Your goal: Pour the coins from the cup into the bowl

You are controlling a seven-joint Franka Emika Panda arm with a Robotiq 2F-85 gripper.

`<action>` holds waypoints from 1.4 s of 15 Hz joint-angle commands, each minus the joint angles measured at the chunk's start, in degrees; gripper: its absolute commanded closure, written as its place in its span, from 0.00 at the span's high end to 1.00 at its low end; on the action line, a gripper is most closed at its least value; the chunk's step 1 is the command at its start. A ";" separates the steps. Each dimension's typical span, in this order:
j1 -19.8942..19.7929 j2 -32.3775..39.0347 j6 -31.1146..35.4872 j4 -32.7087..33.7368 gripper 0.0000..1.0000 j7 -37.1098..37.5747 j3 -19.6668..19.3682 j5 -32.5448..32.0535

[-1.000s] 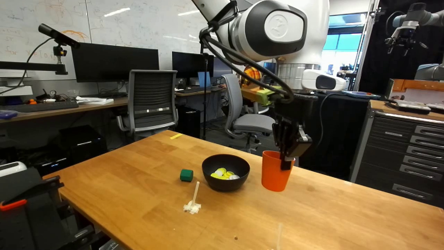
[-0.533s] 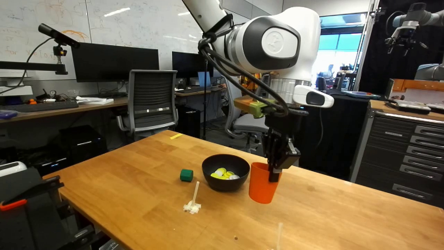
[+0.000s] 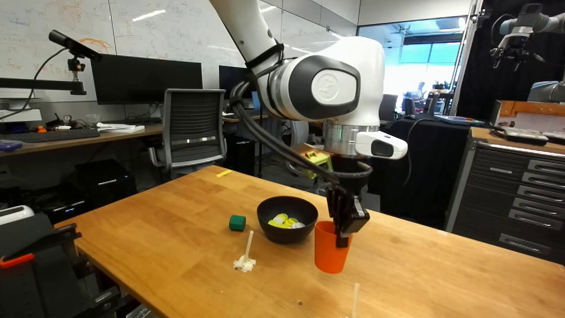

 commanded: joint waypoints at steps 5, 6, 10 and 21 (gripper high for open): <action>-2.38 1.79 18.17 -7.54 0.04 1.60 3.66 3.36; -2.77 2.03 18.64 -7.83 0.04 1.46 4.28 4.06; -4.60 1.82 17.64 -7.63 0.04 1.37 5.77 6.91; -5.66 1.53 16.49 -7.42 0.92 0.95 6.22 8.05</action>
